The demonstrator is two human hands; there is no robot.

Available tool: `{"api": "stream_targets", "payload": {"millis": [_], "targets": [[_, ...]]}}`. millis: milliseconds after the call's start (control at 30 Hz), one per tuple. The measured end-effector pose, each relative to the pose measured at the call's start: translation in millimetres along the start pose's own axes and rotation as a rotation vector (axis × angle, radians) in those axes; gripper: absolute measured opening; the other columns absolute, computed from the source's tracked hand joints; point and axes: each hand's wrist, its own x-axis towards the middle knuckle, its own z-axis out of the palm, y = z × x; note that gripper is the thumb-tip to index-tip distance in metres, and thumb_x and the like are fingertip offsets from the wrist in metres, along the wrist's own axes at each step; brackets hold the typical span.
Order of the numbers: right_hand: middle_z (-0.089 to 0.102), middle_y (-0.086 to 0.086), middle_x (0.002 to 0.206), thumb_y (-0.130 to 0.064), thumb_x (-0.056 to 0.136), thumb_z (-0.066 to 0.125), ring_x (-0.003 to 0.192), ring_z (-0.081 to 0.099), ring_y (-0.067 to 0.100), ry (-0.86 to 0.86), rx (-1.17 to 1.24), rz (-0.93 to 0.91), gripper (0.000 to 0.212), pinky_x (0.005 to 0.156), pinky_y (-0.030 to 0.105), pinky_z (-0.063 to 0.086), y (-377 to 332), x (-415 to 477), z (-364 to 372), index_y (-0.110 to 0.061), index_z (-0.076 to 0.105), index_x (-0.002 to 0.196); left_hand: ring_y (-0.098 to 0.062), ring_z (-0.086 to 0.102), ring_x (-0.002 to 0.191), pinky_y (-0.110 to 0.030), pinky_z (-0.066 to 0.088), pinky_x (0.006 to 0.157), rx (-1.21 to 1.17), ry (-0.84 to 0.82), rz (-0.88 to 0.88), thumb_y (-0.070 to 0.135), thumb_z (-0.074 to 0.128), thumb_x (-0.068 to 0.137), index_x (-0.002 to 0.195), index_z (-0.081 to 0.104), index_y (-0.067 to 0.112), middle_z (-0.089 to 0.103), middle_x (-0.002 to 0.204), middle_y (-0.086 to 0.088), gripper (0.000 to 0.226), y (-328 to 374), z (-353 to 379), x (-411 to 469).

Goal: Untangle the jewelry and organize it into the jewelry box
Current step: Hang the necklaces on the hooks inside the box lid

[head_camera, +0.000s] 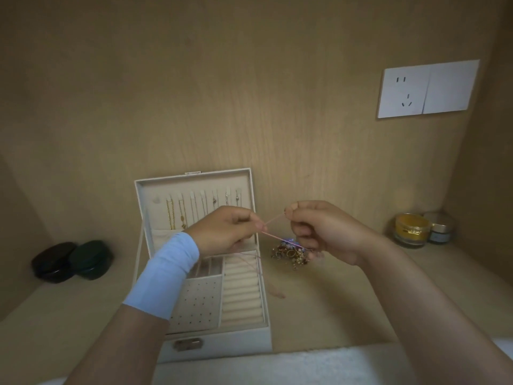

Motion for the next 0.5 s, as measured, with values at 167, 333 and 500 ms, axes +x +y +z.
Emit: {"api": "stream_targets", "payload": {"millis": [167, 333, 500], "targets": [[0.036, -0.001, 0.061, -0.019, 0.101, 0.051, 0.045, 0.029, 0.013, -0.046, -0.027, -0.017, 0.018, 0.044, 0.029, 0.033, -5.9, 12.2, 38.7, -0.019, 0.054, 0.083, 0.005, 0.047, 0.046, -0.009, 0.036, 0.050, 0.044, 0.088, 0.006, 0.018, 0.065, 0.092, 0.090, 0.074, 0.013, 0.058, 0.054, 0.020, 0.010, -0.1, -36.5, -30.7], [0.035, -0.003, 0.062, -0.020, 0.101, 0.054, 0.044, 0.026, 0.010, -0.035, -0.057, -0.037, 0.024, 0.037, 0.022, 0.029, -13.0, 36.9, 78.0, -0.020, 0.051, 0.077, -0.014, 0.045, 0.056, -0.022, 0.038, 0.056, 0.079, 0.194, -0.071, 0.018, 0.055, 0.096, 0.077, 0.062, 0.005, 0.057, 0.063, 0.003, 0.024, -18.9, -87.0, -65.8], [0.046, 0.000, 0.064, -0.017, 0.098, 0.055, 0.048, 0.036, 0.014, 0.015, -0.161, -0.007, 0.018, 0.042, 0.024, 0.028, -10.9, 62.0, 114.2, -0.017, 0.057, 0.080, -0.017, 0.034, 0.047, -0.026, 0.025, 0.048, -0.133, 0.298, -0.106, 0.036, 0.055, 0.078, 0.062, 0.054, 0.018, 0.048, 0.062, -0.006, 0.024, -61.0, -129.0, -88.8]]}}
